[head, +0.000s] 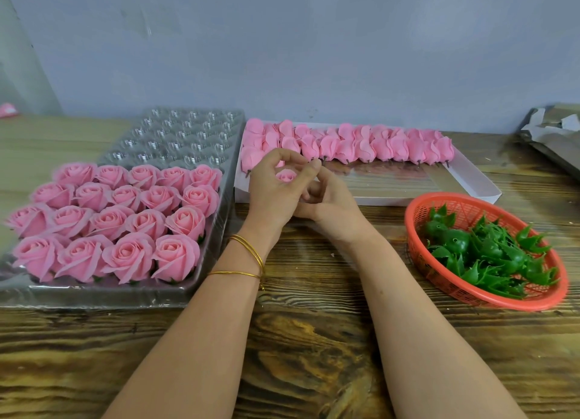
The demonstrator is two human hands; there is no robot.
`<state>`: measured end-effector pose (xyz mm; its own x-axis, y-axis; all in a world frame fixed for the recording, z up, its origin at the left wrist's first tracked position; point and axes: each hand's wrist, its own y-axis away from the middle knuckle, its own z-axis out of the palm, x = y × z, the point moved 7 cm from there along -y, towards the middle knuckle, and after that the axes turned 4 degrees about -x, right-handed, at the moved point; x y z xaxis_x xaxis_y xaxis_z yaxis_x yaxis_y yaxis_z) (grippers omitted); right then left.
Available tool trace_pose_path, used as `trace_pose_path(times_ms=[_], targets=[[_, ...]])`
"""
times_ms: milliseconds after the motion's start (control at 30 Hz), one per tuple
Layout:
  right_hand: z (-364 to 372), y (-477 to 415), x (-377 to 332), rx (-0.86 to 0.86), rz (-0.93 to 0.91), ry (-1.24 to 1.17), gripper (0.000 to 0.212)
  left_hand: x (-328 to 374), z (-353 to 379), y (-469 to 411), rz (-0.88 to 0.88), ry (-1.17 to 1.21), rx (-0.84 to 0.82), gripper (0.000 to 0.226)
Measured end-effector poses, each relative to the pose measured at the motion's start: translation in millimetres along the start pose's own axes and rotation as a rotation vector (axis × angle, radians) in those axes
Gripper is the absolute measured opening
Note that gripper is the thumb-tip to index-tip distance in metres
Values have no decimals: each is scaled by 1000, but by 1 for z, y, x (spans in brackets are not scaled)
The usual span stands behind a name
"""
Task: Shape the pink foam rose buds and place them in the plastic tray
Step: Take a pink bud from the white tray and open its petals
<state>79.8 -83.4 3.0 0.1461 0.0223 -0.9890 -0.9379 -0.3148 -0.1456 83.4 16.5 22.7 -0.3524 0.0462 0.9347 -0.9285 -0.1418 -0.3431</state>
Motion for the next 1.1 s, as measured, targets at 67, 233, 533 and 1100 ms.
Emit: trace_pose_path(times_ms=[67, 233, 533, 1100], targets=[[2, -1, 2, -24, 10, -2, 56, -1, -1, -1, 9, -9, -3, 17], [2, -1, 6, -18, 39, -23, 60, -8, -3, -4, -13, 1, 2, 15], [-2, 2, 1, 57, 0, 59, 64, -6, -3, -3, 1, 24, 12, 12], [4, 3, 1, -27, 37, 57, 65, -12, -7, -6, -35, 15, 22, 11]])
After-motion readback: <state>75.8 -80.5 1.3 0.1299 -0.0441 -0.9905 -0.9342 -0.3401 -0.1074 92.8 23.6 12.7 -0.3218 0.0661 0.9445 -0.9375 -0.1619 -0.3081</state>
